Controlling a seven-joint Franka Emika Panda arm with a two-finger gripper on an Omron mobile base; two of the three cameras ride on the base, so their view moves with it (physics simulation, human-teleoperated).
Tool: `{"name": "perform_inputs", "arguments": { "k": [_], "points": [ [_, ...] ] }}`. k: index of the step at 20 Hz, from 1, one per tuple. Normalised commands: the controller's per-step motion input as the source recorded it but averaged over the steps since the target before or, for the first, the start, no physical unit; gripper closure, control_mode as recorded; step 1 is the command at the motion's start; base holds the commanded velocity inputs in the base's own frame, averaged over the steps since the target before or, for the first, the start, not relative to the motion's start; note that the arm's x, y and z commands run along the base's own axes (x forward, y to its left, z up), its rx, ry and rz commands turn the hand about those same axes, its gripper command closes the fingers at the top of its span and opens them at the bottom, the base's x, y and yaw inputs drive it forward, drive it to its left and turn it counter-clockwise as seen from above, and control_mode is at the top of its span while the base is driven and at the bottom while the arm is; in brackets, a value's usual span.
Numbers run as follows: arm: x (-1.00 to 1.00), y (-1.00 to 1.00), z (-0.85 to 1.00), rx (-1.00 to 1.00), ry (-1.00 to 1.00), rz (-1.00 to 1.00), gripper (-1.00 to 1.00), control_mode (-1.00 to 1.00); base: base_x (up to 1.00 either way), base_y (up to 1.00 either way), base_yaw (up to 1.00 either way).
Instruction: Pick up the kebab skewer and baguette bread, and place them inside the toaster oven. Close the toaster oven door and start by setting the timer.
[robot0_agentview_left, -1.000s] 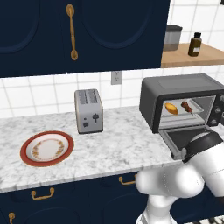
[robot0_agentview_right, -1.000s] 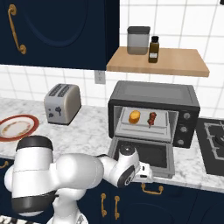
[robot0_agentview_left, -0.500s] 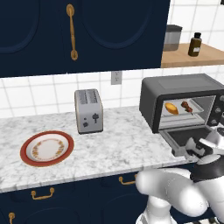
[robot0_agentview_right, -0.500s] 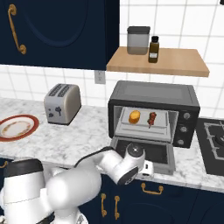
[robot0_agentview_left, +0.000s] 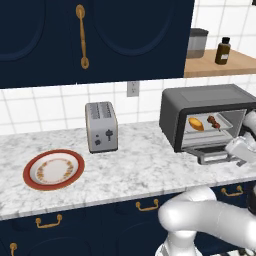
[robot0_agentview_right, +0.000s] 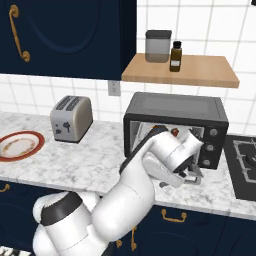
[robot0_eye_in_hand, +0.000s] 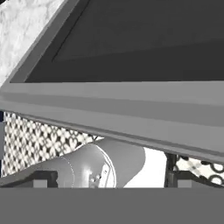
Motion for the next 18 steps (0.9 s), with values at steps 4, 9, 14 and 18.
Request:
{"name": "perform_inputs", "arguments": {
  "k": [4, 9, 14, 18],
  "points": [
    [0.97, 0.54, 0.24, 0.0, -0.39, 0.0, -1.0, -1.0, 0.0, 0.0, 0.0],
    [0.71, 0.68, 0.0, 0.0, -0.44, 0.0, -1.0, -1.0, 0.0, 0.0, 0.0],
    [0.63, 0.84, -0.06, 0.0, -0.46, 0.0, -1.0, -1.0, 0.0, 0.0, 0.0],
    [0.43, 0.89, -0.31, 0.0, -0.42, -0.02, -1.0, -1.0, 0.0, 0.0, 0.0]
  ]
}}
